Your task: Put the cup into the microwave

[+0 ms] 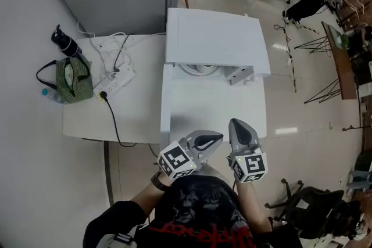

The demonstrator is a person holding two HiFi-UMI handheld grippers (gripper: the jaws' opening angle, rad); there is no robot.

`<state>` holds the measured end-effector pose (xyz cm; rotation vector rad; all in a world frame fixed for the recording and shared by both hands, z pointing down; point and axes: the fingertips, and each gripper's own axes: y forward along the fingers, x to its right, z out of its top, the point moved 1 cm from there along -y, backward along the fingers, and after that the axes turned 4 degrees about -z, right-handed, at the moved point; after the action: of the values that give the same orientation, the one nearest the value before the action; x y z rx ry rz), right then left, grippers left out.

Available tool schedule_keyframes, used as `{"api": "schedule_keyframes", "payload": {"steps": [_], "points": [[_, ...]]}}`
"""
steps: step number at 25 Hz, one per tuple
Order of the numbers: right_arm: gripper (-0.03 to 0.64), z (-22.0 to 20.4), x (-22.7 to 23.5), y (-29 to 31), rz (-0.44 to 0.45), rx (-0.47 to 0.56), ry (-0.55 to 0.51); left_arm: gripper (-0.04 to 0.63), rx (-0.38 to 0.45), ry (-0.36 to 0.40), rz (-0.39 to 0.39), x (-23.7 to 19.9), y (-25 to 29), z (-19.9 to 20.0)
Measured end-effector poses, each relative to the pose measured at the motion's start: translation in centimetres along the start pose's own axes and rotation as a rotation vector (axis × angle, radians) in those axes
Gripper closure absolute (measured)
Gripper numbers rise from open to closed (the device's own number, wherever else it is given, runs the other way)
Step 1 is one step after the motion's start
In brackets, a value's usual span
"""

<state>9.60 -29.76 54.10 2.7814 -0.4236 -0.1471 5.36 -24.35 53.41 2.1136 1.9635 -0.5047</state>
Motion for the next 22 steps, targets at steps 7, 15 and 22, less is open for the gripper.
{"api": "schedule_keyframes", "payload": {"steps": [7, 15, 22], "points": [[0.615, -2.1, -2.0, -12.3, -0.016, 0.135, 0.085, 0.594, -0.059, 0.071, 0.029, 8.6, 1.2, -2.5], [0.617, -10.9, -4.3, -28.4, -0.051, 0.134, 0.284, 0.593, -0.168, 0.079, 0.017, 23.3, 2.9, -9.2], [0.617, -10.8, -2.6, -33.1, -0.179, 0.184, 0.261, 0.593, -0.230, 0.133, -0.089, 27.7, 4.5, -10.9]]}}
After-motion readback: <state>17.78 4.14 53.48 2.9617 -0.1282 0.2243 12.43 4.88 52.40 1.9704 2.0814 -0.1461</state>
